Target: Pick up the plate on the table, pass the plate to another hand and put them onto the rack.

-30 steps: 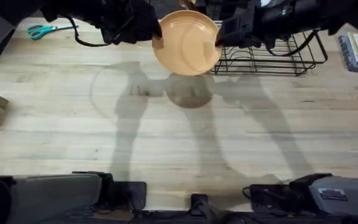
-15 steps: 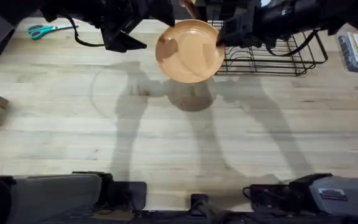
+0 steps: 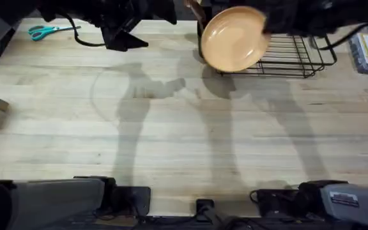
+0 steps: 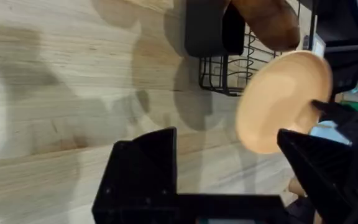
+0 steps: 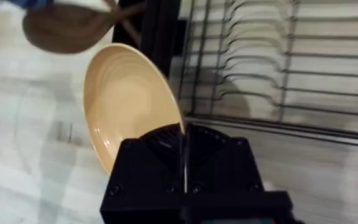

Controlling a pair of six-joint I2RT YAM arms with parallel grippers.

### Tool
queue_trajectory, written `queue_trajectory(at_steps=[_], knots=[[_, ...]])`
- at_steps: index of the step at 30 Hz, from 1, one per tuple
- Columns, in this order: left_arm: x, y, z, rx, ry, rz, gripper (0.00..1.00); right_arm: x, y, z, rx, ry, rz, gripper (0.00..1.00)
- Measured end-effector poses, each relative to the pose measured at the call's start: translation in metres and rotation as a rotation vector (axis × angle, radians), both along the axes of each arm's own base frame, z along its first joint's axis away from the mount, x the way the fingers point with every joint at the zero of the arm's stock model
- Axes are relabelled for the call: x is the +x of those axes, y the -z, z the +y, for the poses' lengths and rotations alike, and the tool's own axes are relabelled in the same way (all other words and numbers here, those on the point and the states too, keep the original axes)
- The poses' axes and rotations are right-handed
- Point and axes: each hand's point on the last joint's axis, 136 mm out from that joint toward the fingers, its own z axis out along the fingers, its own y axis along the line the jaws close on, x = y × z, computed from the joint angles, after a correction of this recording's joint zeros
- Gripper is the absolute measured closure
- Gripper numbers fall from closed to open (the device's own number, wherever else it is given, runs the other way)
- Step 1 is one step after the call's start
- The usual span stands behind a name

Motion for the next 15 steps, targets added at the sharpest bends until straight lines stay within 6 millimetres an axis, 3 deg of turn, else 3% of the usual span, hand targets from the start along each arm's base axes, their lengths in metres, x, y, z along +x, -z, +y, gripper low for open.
queue_trajectory(at_steps=[6, 15], knots=[[0.000, 0.000, 0.000, 0.000, 0.000, 0.001, 0.006, -0.003, -0.041, -0.038, -0.042, 0.059, -0.142, 0.970], [-0.002, 0.001, 0.000, 0.000, 0.000, 0.010, 0.006, 0.010, -0.077, -0.060, -0.207, -0.007, -0.351, 0.970]])
